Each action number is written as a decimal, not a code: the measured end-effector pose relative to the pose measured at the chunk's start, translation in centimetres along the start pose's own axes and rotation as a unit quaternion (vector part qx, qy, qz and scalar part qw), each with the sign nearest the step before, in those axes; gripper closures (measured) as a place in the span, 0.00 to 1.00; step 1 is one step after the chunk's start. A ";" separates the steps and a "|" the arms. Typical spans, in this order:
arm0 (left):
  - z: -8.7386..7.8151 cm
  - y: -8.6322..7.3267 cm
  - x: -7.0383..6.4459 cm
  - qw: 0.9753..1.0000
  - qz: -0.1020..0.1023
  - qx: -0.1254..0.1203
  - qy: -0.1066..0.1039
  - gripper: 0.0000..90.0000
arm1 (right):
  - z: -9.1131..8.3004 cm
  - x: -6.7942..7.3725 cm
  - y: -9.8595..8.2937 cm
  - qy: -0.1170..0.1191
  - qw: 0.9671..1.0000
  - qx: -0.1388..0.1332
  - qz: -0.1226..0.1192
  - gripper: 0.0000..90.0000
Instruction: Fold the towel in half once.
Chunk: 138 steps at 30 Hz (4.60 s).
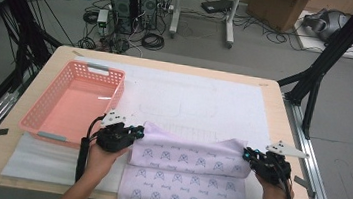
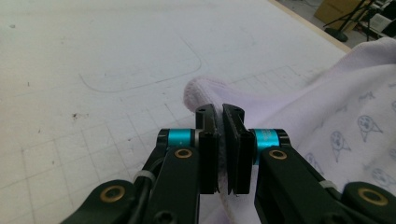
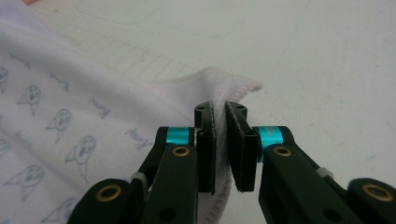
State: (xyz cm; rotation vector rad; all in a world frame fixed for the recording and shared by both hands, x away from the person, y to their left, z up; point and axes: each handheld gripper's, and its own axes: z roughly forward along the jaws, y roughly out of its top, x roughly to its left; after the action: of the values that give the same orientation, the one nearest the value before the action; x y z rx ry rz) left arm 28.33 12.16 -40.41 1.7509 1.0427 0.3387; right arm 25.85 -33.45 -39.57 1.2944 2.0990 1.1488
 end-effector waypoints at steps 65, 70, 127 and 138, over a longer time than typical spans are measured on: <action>0.5 -5.1 0.8 0.995 0.033 0.091 -0.003 0.72 | 2.0 -0.5 -4.1 0.034 0.995 0.094 -0.026 0.69; 0.7 -4.9 0.2 0.996 0.042 0.084 0.001 0.94 | 2.0 -0.4 -4.0 0.059 0.993 0.097 -0.022 0.95; 12.4 6.8 9.6 0.993 -0.061 0.006 0.100 0.92 | 12.9 -8.3 8.6 -0.054 0.998 0.014 0.016 0.96; 11.7 6.7 8.4 0.996 -0.051 0.050 0.058 0.57 | 12.1 -8.3 8.5 -0.032 0.998 0.008 0.046 0.75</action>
State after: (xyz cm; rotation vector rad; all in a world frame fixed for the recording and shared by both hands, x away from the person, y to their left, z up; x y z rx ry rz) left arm 44.11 10.74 -41.72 1.7764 1.2473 0.3314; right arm 42.77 -33.64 -40.10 1.4283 2.0249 1.1147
